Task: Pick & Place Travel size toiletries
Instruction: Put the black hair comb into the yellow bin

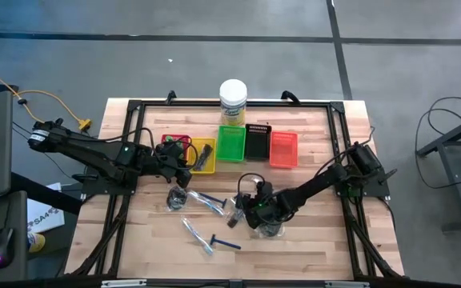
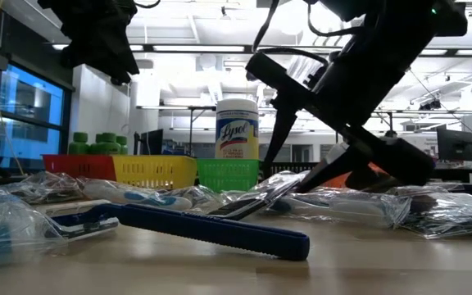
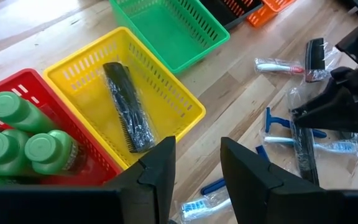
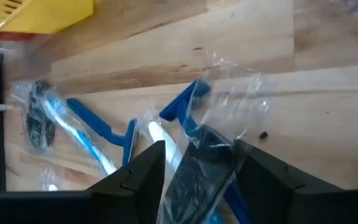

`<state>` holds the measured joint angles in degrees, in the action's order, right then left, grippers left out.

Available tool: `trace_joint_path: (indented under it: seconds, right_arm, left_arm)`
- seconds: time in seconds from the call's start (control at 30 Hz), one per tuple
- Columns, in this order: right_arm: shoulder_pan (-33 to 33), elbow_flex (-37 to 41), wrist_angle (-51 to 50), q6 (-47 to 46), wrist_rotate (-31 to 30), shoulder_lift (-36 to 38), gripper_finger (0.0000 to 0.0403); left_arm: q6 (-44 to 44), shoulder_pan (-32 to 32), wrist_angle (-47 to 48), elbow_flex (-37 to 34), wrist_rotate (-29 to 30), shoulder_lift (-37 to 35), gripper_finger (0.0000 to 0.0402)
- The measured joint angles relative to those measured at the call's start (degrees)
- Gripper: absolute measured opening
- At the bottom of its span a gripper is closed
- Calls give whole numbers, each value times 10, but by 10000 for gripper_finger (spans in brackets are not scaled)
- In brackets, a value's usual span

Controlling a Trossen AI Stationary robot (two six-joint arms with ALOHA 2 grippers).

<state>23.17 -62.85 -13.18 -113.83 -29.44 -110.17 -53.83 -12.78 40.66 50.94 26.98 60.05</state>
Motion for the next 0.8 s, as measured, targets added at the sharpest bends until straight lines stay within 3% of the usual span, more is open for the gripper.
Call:
trace_joint_path:
  seconds: [0.3, 0.8]
  right_arm:
    - [3, 0, -3, 15, -1, 0, 138]
    - [-7, 0, -3, 61, 0, 0, 27]
  left_arm:
    - [2, 0, 0, 0, 0, 0, 122]
    - [2, 0, 0, 0, 0, 0, 122]
